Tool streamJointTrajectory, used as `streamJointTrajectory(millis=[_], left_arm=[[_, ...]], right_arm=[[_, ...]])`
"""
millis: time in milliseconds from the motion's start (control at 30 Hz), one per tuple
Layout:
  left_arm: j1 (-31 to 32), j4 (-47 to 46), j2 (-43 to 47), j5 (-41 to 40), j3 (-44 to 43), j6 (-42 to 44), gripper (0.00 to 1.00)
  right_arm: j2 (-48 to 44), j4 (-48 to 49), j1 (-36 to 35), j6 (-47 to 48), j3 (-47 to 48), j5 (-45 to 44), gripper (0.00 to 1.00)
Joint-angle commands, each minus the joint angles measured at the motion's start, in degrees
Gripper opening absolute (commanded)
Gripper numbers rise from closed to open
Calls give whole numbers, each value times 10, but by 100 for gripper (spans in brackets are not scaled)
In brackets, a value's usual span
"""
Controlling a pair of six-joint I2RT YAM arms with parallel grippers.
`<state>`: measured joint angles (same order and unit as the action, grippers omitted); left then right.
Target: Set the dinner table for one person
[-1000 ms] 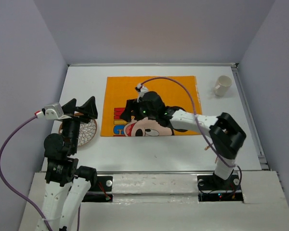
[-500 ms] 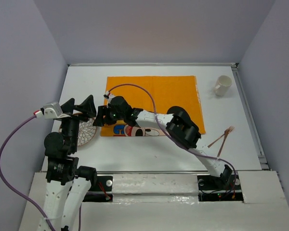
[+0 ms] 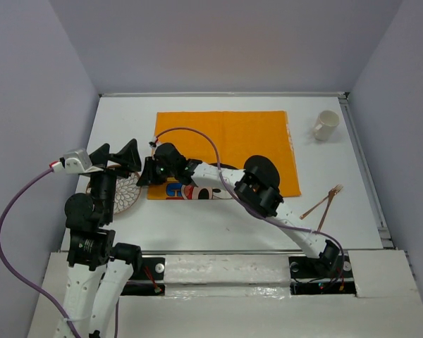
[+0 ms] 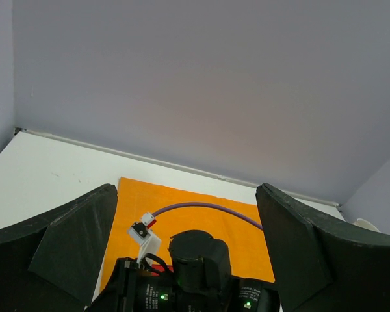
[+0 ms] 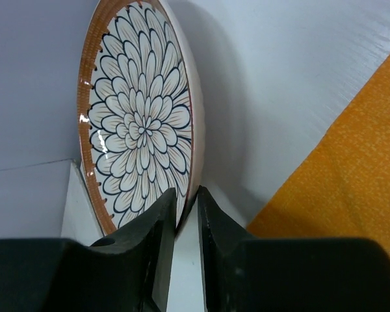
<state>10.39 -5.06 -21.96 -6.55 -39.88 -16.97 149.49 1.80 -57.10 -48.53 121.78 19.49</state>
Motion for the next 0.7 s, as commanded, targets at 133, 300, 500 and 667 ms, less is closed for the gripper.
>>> streamJointTrajectory(millis=[133,300,500,667], left_arm=[[4,-34,3,0,-6,6,99],[3,-31,7,-1,-6,6,99],[4,-29,16,-7,-6,8,99],[4,-27,17,-7,-6,8,99]], right_arm=[[22,5,-4,-29,58,10,37],[27,1,-4,-31,47,20,50],[44,4,-15,-46,38,22,40],[59,4,-15,-56,65,22,6]])
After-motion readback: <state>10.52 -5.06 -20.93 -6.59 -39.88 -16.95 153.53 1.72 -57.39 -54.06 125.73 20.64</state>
